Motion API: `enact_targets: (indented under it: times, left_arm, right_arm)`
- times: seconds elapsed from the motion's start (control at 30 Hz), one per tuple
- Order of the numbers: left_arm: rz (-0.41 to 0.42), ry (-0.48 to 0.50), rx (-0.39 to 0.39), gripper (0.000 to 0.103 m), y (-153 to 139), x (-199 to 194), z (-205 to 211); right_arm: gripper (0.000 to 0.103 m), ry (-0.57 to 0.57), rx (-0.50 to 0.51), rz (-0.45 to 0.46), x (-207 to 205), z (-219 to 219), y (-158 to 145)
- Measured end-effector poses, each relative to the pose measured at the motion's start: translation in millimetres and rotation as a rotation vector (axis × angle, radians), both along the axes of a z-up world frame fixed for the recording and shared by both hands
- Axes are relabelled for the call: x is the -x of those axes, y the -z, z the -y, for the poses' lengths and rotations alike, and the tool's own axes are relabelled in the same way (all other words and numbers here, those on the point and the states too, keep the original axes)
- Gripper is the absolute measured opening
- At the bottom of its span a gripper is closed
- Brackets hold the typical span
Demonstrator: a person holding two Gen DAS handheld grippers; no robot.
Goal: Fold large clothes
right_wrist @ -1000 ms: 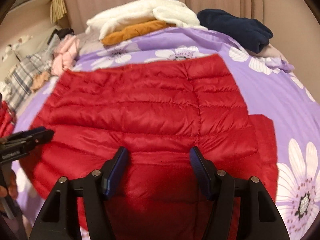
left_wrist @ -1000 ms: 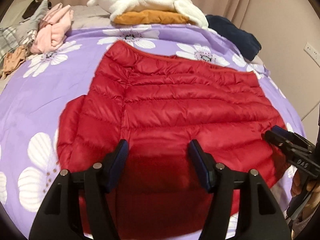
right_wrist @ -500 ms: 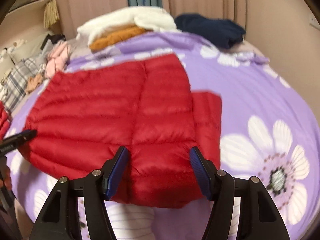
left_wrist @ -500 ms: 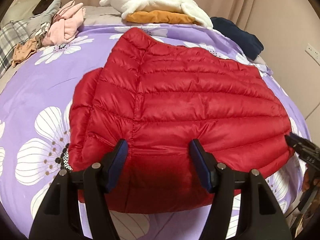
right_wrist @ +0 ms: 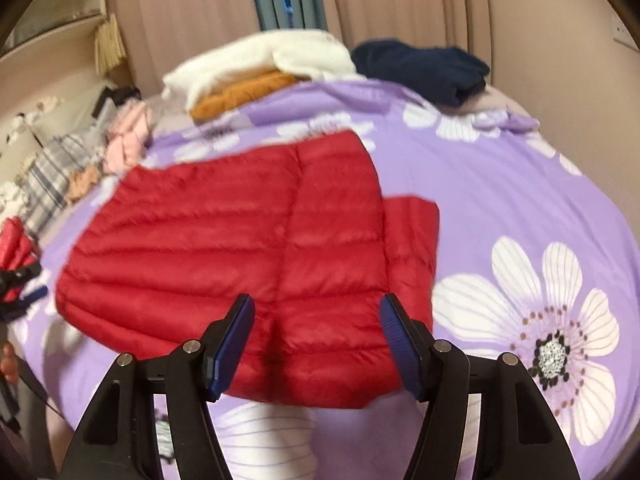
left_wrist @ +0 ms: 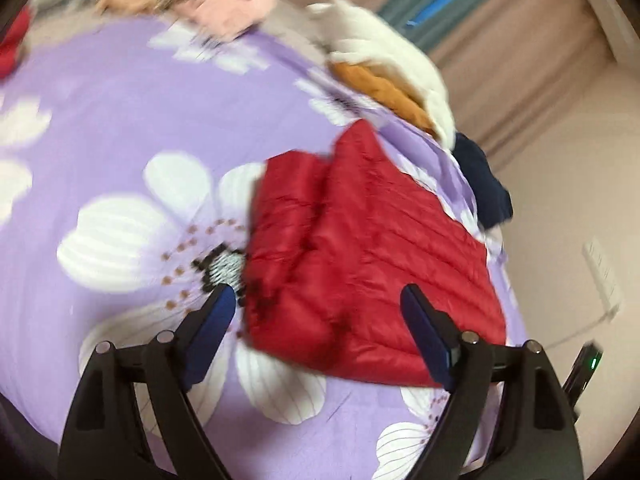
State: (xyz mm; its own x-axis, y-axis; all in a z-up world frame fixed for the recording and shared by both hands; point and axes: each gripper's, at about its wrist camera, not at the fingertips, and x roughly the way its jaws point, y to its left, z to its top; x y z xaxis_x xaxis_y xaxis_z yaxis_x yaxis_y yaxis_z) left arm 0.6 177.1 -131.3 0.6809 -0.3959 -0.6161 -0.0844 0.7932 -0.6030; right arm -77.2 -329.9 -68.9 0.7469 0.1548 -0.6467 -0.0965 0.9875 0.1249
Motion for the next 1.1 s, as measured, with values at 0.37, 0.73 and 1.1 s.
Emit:
enact_targets:
  times: [0.37,0.73,1.1]
  left_arm:
    - [-0.114,-0.03,0.38,0.087,46,-20,5]
    - [-0.14,-0.084,0.326,0.048,46,-41,18]
    - [0.207,0.133,-0.133,0.037,-78,-35,107]
  right_arm:
    - [0.065,-0.174,-0.056,0.048,-30,-71,-11]
    - [0.024,-0.182,-0.044,-0.004,-64,-119,18]
    - [0.022,-0.137,-0.108,-0.056,-68,-111,44]
